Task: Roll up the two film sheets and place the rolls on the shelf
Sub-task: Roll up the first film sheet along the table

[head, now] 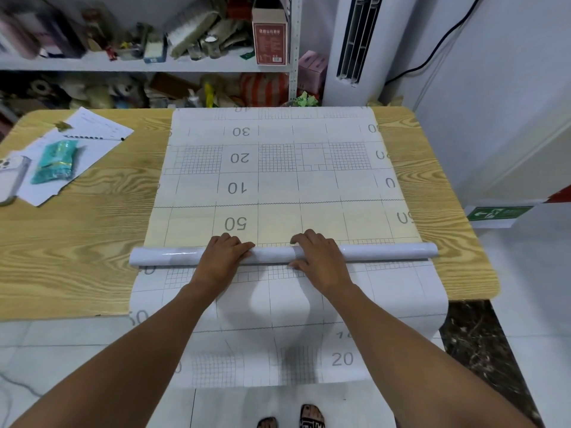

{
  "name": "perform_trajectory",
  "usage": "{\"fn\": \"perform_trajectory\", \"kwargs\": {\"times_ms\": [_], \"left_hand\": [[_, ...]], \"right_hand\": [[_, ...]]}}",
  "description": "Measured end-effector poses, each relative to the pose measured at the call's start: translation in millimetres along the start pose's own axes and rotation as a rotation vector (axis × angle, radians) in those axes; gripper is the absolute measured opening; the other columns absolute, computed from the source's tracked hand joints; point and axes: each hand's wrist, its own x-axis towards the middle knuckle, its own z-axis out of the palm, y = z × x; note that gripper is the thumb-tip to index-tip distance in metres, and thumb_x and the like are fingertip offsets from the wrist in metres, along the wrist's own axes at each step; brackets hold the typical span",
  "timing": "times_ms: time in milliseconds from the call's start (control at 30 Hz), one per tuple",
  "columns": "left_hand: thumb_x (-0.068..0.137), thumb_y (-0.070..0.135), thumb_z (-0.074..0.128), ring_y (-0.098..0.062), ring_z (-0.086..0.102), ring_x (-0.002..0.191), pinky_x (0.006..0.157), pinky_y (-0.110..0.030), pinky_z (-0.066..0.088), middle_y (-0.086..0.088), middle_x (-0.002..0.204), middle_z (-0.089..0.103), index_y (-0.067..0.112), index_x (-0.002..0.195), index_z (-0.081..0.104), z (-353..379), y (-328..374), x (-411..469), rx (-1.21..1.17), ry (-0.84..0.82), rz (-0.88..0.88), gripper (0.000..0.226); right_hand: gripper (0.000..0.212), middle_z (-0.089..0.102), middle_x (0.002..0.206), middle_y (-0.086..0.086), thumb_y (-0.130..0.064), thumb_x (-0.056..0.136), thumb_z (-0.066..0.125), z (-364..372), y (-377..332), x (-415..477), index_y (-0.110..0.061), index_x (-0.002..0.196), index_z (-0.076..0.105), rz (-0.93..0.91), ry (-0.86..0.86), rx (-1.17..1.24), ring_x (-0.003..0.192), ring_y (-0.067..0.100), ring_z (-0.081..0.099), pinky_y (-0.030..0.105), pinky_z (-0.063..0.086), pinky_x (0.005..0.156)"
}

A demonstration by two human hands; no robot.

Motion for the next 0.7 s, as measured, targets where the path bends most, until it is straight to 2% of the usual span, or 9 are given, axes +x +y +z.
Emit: {"fn": "perform_trajectory", "kwargs": {"times_ms": [167,233,267,333,433,533,700], "left_hand": [[0.082,0.030,0.043,-0.026,0.057,0.060,0.057,-0.032,0.047,-0.003,0.064,0.059,0.009,0.096,0.070,-1.3,2.0,-2.3,0.005,-0.026,-0.015,0.037],[0.075,0.031,0.065,-0.025,0.058,0.061,0.057,-0.033,0.048,-0.003,0.066,0.060,0.008,0.102,0.068,-0.8,1.9,-4.3,0.045,-0.066,0.015,0.036],[0.068,0.029,0.075,-0.025,0.058,0.063,0.058,-0.033,0.049,-0.003,0.068,0.061,0.007,0.106,0.066,-0.1,1.8,-5.1,0.053,-0.093,0.025,0.044],[0.060,0.026,0.084,-0.025,0.060,0.066,0.063,-0.034,0.049,-0.002,0.071,0.063,0.009,0.109,0.064,1.3,1.9,-6.6,0.028,-0.120,0.013,0.056],[0.065,0.023,0.081,-0.024,0.060,0.073,0.077,-0.031,0.038,-0.001,0.077,0.066,0.015,0.098,0.064,3.6,1.7,-6.8,0.010,-0.078,0.001,0.038],[0.065,0.020,0.081,-0.022,0.061,0.072,0.079,-0.028,0.026,0.001,0.079,0.065,0.016,0.086,0.064,4.9,0.5,-6.5,0.039,-0.029,0.048,0.028],[0.064,0.021,0.082,-0.023,0.055,0.074,0.073,-0.031,0.038,-0.001,0.079,0.060,0.016,0.083,0.067,6.7,-2.7,-1.9,0.035,-0.037,0.073,0.025]], "right_hand": [[0.021,0.058,0.102,0.002,-0.024,0.084,0.064,1.4,0.7,-0.3,-0.014,0.103,0.062,-0.005,0.007,0.020,0.087,0.022,0.054,0.033,0.038,0.078],[0.019,0.059,0.102,0.003,-0.024,0.086,0.062,2.0,1.4,-1.2,-0.013,0.102,0.063,-0.011,0.003,0.022,0.087,0.023,0.055,0.034,0.039,0.078],[0.018,0.060,0.102,0.003,-0.024,0.087,0.061,2.4,2.0,-1.4,-0.013,0.101,0.063,-0.011,0.001,0.024,0.086,0.023,0.055,0.035,0.039,0.078],[0.019,0.060,0.101,0.003,-0.025,0.088,0.060,2.9,3.1,-1.3,-0.012,0.101,0.064,-0.013,0.004,0.016,0.087,0.024,0.055,0.035,0.039,0.077],[0.020,0.061,0.103,0.003,-0.027,0.090,0.058,3.0,3.3,-1.0,-0.012,0.101,0.065,-0.021,-0.003,-0.017,0.091,0.025,0.053,0.034,0.037,0.078],[0.019,0.061,0.104,0.004,-0.024,0.090,0.058,4.2,3.0,-1.5,-0.011,0.100,0.067,-0.029,0.018,-0.072,0.098,0.028,0.050,0.035,0.038,0.077],[0.020,0.058,0.108,0.003,-0.023,0.093,0.053,3.4,2.8,0.6,-0.014,0.104,0.066,-0.032,0.024,-0.137,0.101,0.025,0.046,0.033,0.035,0.082]]}}
